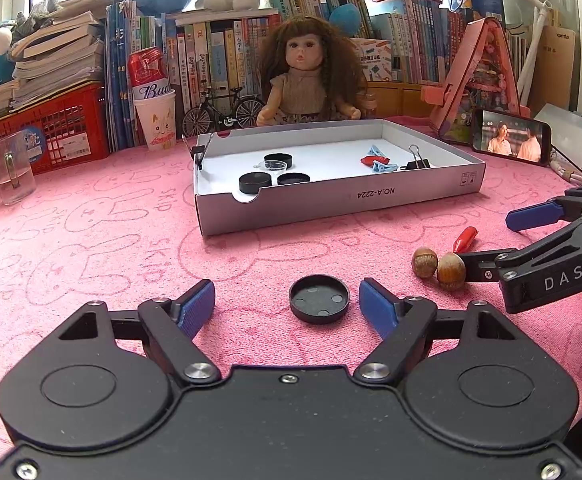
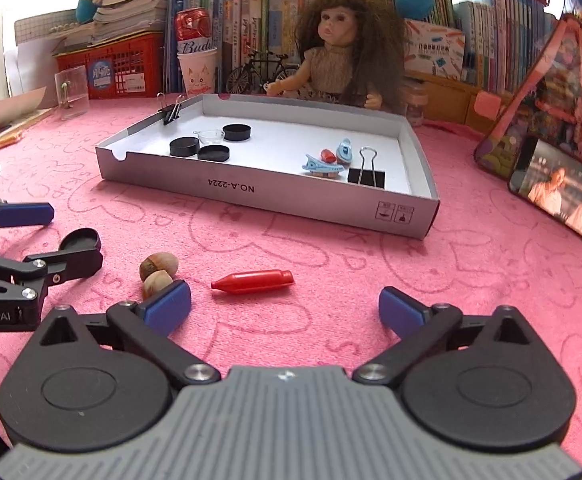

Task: Organize rigid objects
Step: 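Close the left tool on a fourth black lid while the right tool reaches toward a red crayon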

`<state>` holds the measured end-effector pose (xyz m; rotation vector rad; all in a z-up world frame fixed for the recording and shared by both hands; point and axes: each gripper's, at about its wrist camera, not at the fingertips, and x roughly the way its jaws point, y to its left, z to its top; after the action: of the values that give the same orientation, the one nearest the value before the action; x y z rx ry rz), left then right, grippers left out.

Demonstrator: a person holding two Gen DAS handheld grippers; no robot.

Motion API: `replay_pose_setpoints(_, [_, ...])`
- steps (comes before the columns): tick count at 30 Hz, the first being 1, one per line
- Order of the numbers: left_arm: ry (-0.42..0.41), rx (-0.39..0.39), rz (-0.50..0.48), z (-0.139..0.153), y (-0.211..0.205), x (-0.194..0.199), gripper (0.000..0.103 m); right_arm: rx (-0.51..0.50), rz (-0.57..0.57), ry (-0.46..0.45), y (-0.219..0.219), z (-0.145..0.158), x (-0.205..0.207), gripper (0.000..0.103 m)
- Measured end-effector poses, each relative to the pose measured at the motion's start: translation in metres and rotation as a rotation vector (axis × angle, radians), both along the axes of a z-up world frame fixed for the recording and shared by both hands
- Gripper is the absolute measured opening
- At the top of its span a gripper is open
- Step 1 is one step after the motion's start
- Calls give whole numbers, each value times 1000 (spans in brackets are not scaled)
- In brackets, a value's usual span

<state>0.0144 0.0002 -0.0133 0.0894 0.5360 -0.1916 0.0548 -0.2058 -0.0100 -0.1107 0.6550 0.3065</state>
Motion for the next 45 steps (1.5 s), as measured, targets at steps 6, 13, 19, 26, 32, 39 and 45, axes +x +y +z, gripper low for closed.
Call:
replay_pose_setpoints(6, [0, -5, -1, 0, 2, 1, 77, -7, -3, -5, 1, 0, -1, 103])
replay_pose_setpoints(13, [2, -20, -15, 0, 3, 0, 72, -7, -2, -5, 1, 1, -1, 103])
replay_pose_setpoints(19, [0, -15, -12, 0, 0, -2, 65, -6, -17, 4, 2, 0, 1, 103])
replay_pose_setpoints(26, [-3, -15, 6, -1, -4, -6, 63, -7, -40, 11, 4, 1, 1, 103])
replay_pose_setpoints(32, [-8, -16, -7, -1, -5, -9, 53, -9, -43, 16, 5, 1, 2, 103])
replay_pose_setpoints(39, [-15, -21, -27, -1, -6, -11, 44, -9, -42, 16, 5, 1, 2, 103])
replay_pose_setpoints(45, [-20, -47, -40, -1, -4, -15, 30, -7, -41, 13, 5, 2, 1, 103])
